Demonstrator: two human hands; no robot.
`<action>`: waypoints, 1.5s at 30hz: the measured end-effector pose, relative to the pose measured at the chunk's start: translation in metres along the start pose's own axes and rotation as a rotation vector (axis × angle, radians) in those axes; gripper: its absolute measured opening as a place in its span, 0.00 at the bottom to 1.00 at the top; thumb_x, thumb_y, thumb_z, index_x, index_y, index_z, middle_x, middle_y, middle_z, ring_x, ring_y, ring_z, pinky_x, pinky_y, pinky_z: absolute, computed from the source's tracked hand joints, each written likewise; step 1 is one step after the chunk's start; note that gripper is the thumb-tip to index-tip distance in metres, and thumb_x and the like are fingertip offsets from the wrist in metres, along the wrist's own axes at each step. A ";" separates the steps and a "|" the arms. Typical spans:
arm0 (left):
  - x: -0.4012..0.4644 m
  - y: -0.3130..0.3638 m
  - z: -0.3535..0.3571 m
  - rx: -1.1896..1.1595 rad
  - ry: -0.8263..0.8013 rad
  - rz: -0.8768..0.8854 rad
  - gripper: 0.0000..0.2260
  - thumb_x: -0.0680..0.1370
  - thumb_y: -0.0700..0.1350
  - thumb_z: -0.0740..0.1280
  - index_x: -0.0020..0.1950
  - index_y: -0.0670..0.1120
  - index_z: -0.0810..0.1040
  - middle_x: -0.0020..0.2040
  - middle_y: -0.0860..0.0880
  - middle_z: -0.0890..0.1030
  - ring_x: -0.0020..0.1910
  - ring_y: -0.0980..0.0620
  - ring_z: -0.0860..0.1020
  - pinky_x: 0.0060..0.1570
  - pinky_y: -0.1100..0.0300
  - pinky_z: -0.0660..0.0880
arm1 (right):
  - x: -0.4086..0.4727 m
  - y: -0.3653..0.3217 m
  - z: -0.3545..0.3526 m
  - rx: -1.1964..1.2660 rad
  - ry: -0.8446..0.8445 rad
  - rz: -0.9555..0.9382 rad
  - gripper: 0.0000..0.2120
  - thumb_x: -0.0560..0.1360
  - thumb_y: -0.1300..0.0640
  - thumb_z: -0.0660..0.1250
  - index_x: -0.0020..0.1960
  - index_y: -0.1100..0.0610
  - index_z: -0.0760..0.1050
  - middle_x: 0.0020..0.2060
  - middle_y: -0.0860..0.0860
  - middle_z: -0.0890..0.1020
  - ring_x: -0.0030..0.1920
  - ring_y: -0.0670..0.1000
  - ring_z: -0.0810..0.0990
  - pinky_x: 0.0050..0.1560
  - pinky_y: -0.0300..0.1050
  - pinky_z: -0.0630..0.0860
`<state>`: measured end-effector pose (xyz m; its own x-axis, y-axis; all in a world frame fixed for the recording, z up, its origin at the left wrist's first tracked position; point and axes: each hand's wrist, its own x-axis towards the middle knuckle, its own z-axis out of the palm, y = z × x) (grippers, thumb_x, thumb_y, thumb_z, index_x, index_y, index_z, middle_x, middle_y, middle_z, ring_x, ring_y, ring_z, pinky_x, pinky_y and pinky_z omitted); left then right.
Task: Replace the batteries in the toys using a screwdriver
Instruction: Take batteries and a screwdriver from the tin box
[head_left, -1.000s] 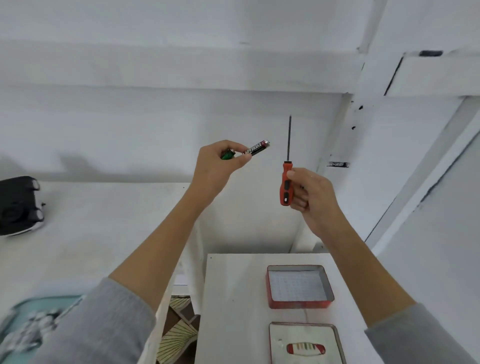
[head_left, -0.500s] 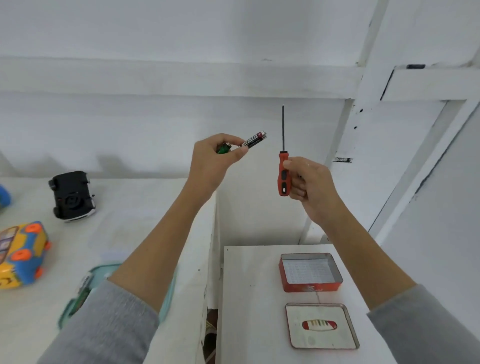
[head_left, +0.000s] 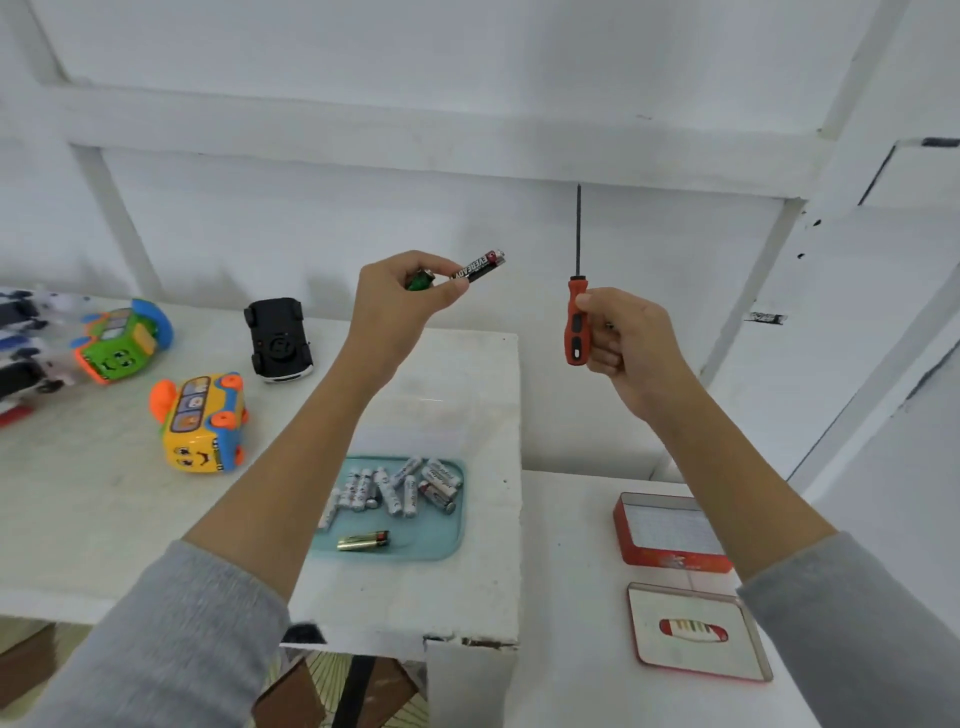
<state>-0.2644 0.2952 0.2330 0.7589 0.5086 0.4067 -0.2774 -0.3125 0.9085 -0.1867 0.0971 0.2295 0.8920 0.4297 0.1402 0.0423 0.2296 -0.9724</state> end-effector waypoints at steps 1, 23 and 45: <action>0.000 -0.004 -0.011 0.011 -0.009 -0.004 0.03 0.73 0.37 0.72 0.43 0.45 0.82 0.25 0.55 0.64 0.26 0.56 0.61 0.28 0.66 0.58 | 0.000 0.003 0.010 0.002 0.002 0.000 0.20 0.74 0.63 0.62 0.25 0.53 0.67 0.20 0.46 0.62 0.21 0.46 0.56 0.22 0.37 0.55; -0.025 -0.125 -0.087 0.690 -0.808 -0.041 0.13 0.73 0.47 0.74 0.57 0.49 0.79 0.45 0.56 0.74 0.45 0.56 0.72 0.48 0.59 0.71 | -0.014 0.061 0.105 -0.042 0.135 0.092 0.15 0.74 0.64 0.62 0.29 0.56 0.67 0.19 0.46 0.61 0.20 0.45 0.55 0.22 0.36 0.52; -0.034 -0.114 -0.104 0.298 -0.421 -0.050 0.08 0.80 0.45 0.64 0.56 0.46 0.79 0.44 0.53 0.81 0.41 0.64 0.76 0.41 0.75 0.69 | -0.010 0.088 0.118 -0.132 -0.047 0.193 0.08 0.74 0.62 0.66 0.36 0.57 0.75 0.19 0.45 0.61 0.21 0.45 0.56 0.22 0.36 0.54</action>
<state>-0.3193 0.3969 0.1257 0.9553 0.1809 0.2340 -0.1017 -0.5421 0.8341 -0.2453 0.2165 0.1642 0.8674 0.4956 -0.0450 -0.0658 0.0246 -0.9975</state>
